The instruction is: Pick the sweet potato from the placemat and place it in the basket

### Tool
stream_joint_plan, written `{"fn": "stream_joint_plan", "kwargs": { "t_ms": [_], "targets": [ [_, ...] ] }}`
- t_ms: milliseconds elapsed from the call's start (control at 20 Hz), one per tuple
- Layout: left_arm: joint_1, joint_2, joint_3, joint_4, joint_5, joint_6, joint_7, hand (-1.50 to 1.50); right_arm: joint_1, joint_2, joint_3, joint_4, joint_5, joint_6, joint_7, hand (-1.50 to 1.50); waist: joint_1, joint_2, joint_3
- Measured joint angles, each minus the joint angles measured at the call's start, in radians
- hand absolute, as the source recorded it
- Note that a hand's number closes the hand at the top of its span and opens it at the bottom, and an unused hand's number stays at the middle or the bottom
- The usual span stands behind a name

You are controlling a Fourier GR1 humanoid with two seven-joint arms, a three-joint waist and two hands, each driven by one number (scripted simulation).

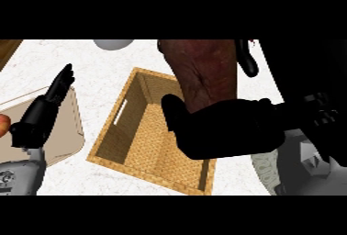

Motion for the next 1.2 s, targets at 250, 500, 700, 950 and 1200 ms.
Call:
{"fn": "stream_joint_plan", "kwargs": {
  "t_ms": [250,500,700,950,1200],
  "targets": [
    [-0.010,-0.001,0.001,0.014,-0.003,-0.002,-0.005,0.00,-0.035,0.003,0.061,0.116,-0.043,-0.040,0.037,1.50,-0.001,0.000,0.000],
    [-0.012,0.001,0.012,0.015,-0.001,0.001,0.005,0.00,-0.026,-0.016,0.118,0.192,-0.038,-0.014,0.033,1.50,-0.015,-0.002,0.001],
    [-0.008,0.001,0.018,0.027,-0.002,0.001,-0.009,0.00,-0.031,-0.054,0.155,0.245,-0.022,0.026,0.017,1.50,-0.019,-0.001,0.001],
    [-0.014,0.007,0.027,0.029,0.001,-0.003,-0.010,0.00,-0.037,-0.059,0.179,0.280,-0.049,0.080,0.002,-1.50,-0.021,-0.002,0.001],
    [-0.015,-0.003,0.024,0.020,-0.002,0.002,0.005,0.00,-0.020,-0.024,0.162,0.272,-0.110,0.092,0.024,-1.50,-0.019,-0.002,0.002]
  ]
}}
